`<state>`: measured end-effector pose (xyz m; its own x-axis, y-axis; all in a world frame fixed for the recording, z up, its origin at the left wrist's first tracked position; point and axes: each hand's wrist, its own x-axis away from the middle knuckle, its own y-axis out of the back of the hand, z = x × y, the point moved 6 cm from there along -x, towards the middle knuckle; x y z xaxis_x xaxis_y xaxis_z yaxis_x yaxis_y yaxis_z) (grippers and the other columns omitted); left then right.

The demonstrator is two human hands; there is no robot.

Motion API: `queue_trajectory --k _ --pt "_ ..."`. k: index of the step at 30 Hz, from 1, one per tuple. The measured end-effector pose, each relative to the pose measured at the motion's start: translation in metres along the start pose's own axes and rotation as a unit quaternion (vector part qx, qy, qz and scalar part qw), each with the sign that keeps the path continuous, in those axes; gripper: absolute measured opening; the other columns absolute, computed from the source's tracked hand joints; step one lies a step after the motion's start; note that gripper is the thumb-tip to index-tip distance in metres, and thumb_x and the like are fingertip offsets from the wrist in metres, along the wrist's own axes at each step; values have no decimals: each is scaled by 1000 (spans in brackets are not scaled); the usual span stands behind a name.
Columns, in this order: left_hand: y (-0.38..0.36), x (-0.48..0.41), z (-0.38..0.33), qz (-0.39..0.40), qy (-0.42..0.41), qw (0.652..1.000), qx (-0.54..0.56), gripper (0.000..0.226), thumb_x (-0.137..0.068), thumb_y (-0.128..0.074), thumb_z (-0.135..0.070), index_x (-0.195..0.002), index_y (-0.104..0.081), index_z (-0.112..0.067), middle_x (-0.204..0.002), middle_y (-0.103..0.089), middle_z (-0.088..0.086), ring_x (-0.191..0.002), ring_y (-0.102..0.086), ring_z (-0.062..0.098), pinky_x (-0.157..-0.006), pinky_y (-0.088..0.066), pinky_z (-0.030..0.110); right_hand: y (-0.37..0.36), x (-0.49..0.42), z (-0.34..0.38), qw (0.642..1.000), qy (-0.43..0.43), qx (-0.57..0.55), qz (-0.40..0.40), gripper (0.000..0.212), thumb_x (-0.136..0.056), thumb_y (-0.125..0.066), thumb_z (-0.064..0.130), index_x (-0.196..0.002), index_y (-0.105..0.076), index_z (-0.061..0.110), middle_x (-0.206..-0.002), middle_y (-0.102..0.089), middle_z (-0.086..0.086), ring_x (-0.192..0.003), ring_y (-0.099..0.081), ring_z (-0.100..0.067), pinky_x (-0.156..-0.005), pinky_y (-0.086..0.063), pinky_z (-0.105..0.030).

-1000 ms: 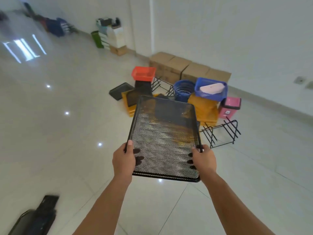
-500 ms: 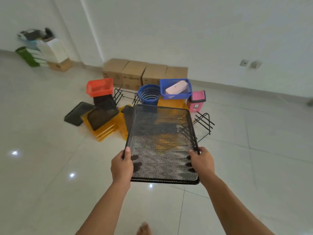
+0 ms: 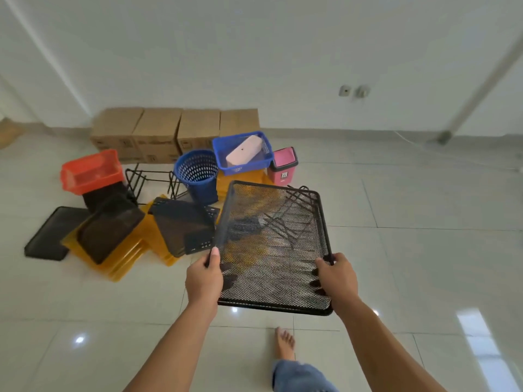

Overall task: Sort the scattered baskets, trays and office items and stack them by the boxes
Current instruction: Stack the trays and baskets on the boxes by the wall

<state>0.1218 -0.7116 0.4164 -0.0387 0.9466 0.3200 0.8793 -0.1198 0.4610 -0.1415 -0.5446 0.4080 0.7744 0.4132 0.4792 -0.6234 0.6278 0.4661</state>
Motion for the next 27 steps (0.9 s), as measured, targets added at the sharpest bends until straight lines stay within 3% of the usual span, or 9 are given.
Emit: queue_trajectory --k 5,8,13,15,19,24,27 --pt "-9 -52 -26 -27 15 999 -13 43 -101 -47 -51 -69 -62 -26 -75 -64 0 -75 -60 17 -65 -53 33 -34 -57 41 999 -9 -6 53 18 -97 -62 28 -110 -56 17 -86 -73 -7 -62 -74 -21 -62 -64 -44" --pt "-4 -78 -38 -57 28 998 -17 42 -102 -46 -51 -70 -60 -28 -77 -63 -1 -76 -59 17 -64 -50 31 -60 -86 77 996 11 19 83 18 -96 -62 30 -109 -58 18 -85 -74 -6 -65 -75 -24 -70 -63 -51" --pt "17 -109 -42 -127 71 989 26 40 -102 -46 -48 -80 -66 -22 -79 -65 1 -78 -59 17 -57 -41 26 -111 -123 137 988 52 58 134 19 -95 -62 31 -110 -58 20 -85 -74 -4 -67 -75 -22 -69 -63 -50" --pt "29 -123 -38 -148 92 983 50 38 -103 -47 -47 -78 -65 -24 -79 -66 0 -80 -61 20 -62 -46 30 -136 -130 157 983 72 75 154 19 -95 -62 31 -111 -60 20 -87 -73 -2 -71 -74 -23 -70 -63 -48" --pt "55 -162 -40 -176 113 976 64 37 -103 -47 -46 -75 -62 -25 -82 -65 1 -87 -63 31 -84 -56 49 -187 -142 194 971 112 117 179 22 -97 -63 28 -118 -65 21 -87 -65 8 -77 -66 -15 -66 -55 -33" --pt "79 -220 -38 -198 131 968 79 42 -102 -48 -48 -72 -61 -21 -76 -63 7 -78 -61 27 -81 -57 51 -240 -154 232 965 124 148 178 31 -98 -63 26 -127 -62 19 -102 -66 -3 -94 -64 -23 -82 -55 -40" --pt "95 -278 -39 -177 129 971 93 40 -102 -49 -47 -70 -58 -25 -76 -62 3 -80 -61 29 -82 -55 48 -281 -162 253 968 121 147 161 32 -98 -63 25 -129 -60 17 -104 -67 -4 -88 -64 -21 -67 -53 -33"
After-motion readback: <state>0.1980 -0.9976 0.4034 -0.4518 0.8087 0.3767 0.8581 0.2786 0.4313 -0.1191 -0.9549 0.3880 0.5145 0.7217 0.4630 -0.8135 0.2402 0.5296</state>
